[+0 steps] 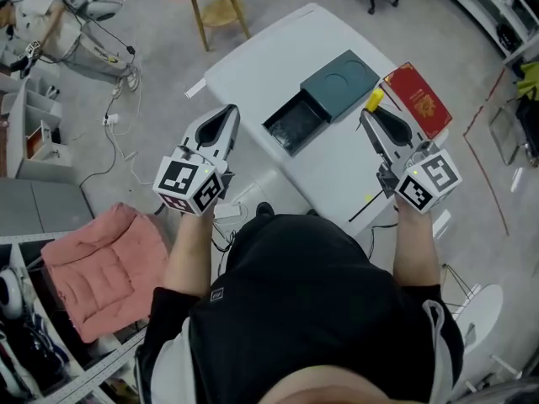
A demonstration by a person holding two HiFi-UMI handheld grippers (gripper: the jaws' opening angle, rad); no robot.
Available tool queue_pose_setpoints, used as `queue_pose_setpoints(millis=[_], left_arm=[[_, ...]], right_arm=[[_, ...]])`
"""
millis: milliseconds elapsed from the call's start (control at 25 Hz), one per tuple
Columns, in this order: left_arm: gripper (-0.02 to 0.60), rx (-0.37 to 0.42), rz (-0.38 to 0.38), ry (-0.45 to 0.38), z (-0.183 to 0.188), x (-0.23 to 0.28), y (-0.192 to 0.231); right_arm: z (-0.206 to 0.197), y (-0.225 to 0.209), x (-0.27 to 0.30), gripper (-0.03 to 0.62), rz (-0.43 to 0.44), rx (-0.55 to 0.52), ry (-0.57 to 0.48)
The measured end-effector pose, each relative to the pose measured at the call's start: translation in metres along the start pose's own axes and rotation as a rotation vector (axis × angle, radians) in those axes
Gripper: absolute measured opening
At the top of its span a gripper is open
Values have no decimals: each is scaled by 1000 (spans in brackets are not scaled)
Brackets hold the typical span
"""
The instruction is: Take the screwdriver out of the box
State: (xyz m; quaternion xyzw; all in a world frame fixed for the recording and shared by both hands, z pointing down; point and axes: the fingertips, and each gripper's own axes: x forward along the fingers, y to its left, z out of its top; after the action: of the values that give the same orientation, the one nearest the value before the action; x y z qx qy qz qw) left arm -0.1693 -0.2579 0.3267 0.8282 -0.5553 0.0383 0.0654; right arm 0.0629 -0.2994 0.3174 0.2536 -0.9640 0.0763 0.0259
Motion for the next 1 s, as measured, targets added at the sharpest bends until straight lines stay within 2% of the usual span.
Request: queue_pose_setpoints(millis=[240, 480, 1000], left_arm=[[11, 14, 3, -3, 5, -8, 24], [11, 18, -10, -19, 10, -9, 48], [11, -2, -27, -27, 6, -8, 54]], right_arm=[[8, -3, 7, 77, -38, 45, -46], [11, 7, 28, 77, -57, 21, -45], [7, 14, 35, 77, -76, 13, -37]])
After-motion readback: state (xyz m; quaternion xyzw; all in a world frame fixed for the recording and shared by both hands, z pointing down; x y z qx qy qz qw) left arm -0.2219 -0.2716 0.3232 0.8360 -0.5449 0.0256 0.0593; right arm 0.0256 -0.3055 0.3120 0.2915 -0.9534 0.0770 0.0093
